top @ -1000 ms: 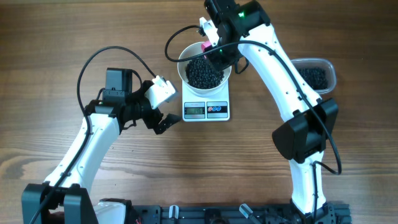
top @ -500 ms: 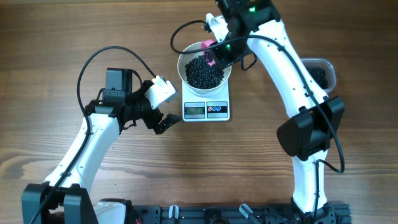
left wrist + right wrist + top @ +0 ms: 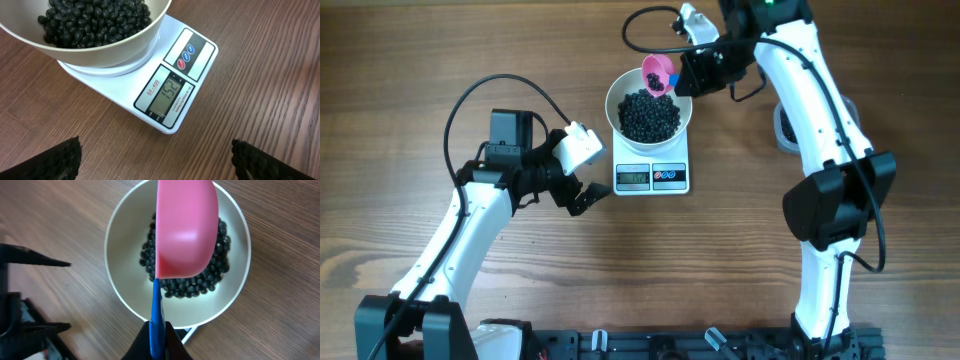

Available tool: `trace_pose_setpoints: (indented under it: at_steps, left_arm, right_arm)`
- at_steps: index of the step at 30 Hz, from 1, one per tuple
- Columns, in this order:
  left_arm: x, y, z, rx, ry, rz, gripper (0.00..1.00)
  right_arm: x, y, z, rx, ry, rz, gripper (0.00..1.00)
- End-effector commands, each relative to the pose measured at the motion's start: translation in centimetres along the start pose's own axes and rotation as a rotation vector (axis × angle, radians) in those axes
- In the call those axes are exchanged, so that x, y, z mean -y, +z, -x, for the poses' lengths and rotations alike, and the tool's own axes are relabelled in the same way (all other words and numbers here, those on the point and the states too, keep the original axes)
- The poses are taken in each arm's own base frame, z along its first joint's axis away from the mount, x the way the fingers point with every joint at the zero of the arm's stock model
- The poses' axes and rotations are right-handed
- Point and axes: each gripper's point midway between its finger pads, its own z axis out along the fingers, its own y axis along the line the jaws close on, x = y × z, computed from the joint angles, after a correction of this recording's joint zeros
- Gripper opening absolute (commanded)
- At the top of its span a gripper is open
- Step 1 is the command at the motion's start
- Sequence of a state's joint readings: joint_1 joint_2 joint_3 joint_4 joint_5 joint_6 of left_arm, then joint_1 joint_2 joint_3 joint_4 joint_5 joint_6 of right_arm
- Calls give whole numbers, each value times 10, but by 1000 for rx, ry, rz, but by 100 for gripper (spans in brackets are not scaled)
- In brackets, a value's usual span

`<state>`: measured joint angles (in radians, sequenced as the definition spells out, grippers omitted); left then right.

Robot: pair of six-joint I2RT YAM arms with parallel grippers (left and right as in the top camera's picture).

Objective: Scoop item into bowl and weigh 150g on scale
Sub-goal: 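Return the scoop with right gripper to the bean tub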

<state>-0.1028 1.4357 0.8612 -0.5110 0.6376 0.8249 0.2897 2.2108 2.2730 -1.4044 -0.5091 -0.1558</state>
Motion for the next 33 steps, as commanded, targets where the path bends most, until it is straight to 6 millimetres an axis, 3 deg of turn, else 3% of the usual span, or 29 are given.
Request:
trace_pose_setpoints:
  at_steps: [1, 8, 12, 14, 17, 21, 29, 33]
  left_arm:
    - [5, 3, -2, 6, -11, -27, 100]
    - [5, 3, -2, 6, -11, -27, 100]
    - [5, 3, -2, 6, -11, -27, 100]
    - [5, 3, -2, 6, -11, -27, 100]
    - [5, 3, -2, 6, -11, -27, 100]
    - [5, 3, -2, 6, -11, -27, 100]
    - [5, 3, -2, 6, -11, -27, 100]
    - [5, 3, -2, 6, -11, -27, 100]
  right_arm:
    - [-9, -7, 8, 45, -13, 116, 4]
    - [1, -37, 6, 101, 37, 239, 4]
    - [17, -74, -12, 122, 58, 215, 4]
    - [31, -104, -25, 157, 80, 193, 4]
    - [46, -133, -30, 226, 94, 171, 4]
    - [81, -170, -44, 308, 168, 109, 4]
    - [149, -195, -84, 281, 356, -109, 4]
    - [156, -198, -91, 258, 389, -171, 4]
